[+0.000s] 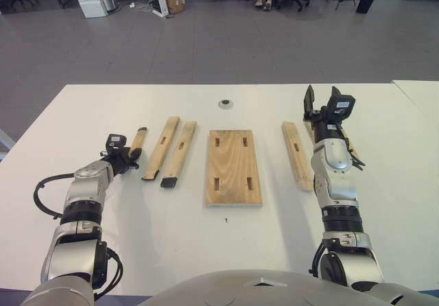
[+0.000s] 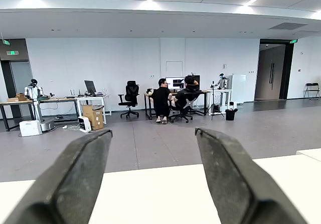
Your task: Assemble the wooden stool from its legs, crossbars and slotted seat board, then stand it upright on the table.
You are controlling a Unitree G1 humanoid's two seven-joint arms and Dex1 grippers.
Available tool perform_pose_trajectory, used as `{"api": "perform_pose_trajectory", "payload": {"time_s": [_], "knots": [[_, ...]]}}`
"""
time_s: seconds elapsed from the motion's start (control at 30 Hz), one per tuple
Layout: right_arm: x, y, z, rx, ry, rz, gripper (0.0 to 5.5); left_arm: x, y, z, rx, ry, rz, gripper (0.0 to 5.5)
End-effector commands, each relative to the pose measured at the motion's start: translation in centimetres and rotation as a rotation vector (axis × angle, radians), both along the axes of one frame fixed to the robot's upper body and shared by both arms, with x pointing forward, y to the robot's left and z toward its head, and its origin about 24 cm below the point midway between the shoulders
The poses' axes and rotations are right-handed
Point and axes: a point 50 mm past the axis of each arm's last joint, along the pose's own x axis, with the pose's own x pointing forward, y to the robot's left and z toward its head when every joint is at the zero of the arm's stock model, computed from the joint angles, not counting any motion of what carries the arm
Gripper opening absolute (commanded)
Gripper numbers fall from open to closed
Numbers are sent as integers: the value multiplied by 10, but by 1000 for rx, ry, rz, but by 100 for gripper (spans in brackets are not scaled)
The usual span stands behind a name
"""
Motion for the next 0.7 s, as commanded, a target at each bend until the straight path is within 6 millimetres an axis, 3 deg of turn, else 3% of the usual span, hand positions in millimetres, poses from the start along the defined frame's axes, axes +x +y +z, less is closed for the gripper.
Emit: {"api": "perform_pose_trajectory", "payload": {"time_s": [0.03, 0.07, 0.13, 0.23, 0.3, 0.43, 0.5, 0.6, 0.7], "knots": [[4, 3, 6, -2, -17, 1, 312, -26, 12, -20, -20, 90, 48, 128], [4, 3, 7, -1, -21, 3, 312, -27, 14, -18, -16, 79, 49, 128], [6, 8, 13, 33, -37, 50, 312, -15, 14, 6, -2, -63, 40, 128], [7, 32, 35, 264, -69, 277, 312, 17, -8, 84, -15, -489, -79, 128], [3, 52, 50, 374, -48, 474, 312, 21, -37, 118, -19, -658, -229, 128], [-9, 81, 76, 464, 12, 779, 312, 13, -101, 138, 4, -757, -572, 128], [-14, 89, 87, 472, 22, 873, 312, 13, -123, 149, 17, -810, -635, 128], [-19, 101, 97, 528, 18, 967, 312, 16, -146, 168, 35, -885, -687, 128], [-21, 109, 99, 580, 28, 1000, 312, 12, -162, 169, 27, -904, -754, 128]]}}
